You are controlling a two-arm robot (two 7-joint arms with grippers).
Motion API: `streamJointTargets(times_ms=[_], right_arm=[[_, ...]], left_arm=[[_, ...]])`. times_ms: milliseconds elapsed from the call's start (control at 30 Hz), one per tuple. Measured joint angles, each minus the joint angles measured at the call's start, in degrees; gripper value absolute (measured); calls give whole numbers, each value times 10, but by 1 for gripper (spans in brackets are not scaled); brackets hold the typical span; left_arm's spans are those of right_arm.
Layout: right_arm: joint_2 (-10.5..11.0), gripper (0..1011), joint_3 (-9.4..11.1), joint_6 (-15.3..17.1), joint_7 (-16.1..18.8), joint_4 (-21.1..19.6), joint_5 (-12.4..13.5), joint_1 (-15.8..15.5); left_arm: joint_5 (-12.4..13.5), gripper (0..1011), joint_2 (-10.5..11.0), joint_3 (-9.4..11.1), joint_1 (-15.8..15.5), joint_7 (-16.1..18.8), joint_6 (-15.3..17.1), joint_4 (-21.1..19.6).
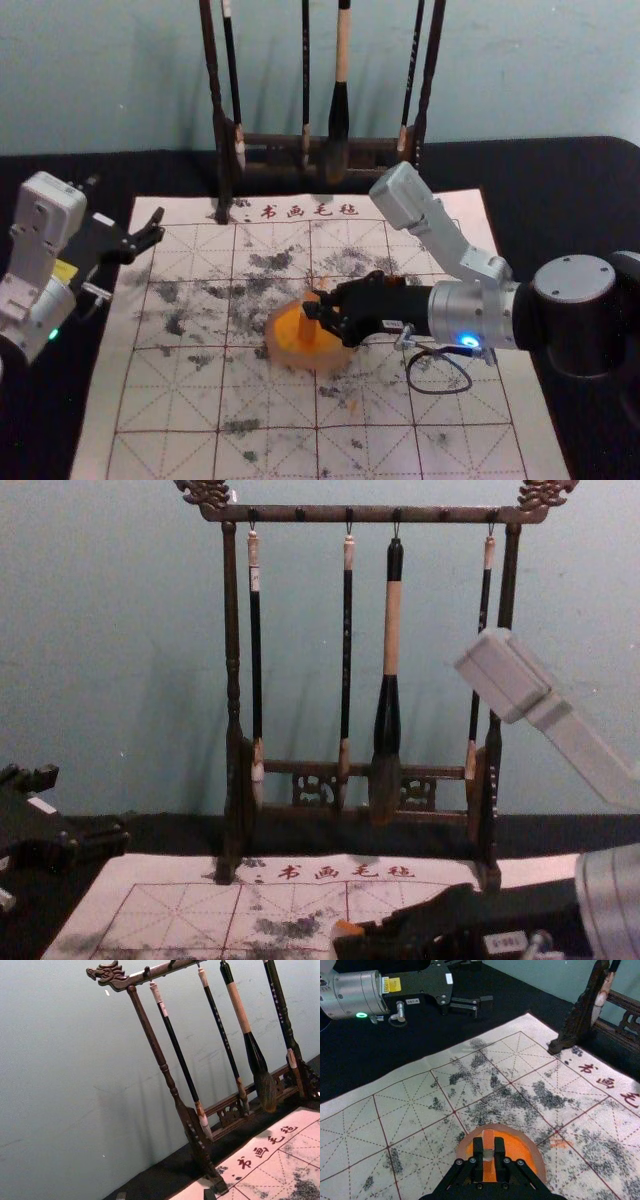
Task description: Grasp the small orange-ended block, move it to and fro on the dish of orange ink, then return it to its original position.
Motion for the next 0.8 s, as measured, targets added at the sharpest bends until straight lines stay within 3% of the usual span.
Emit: streamJointTargets(times_ms=[367, 800], right_arm=[[-18, 124, -8, 1, -6, 14, -5, 12], [-30, 124, -3, 1, -17, 28, -10, 19]], left_arm=[[0, 1002, 0, 0, 0, 0, 0, 0], [0, 1001, 0, 0, 0, 0, 0, 0]])
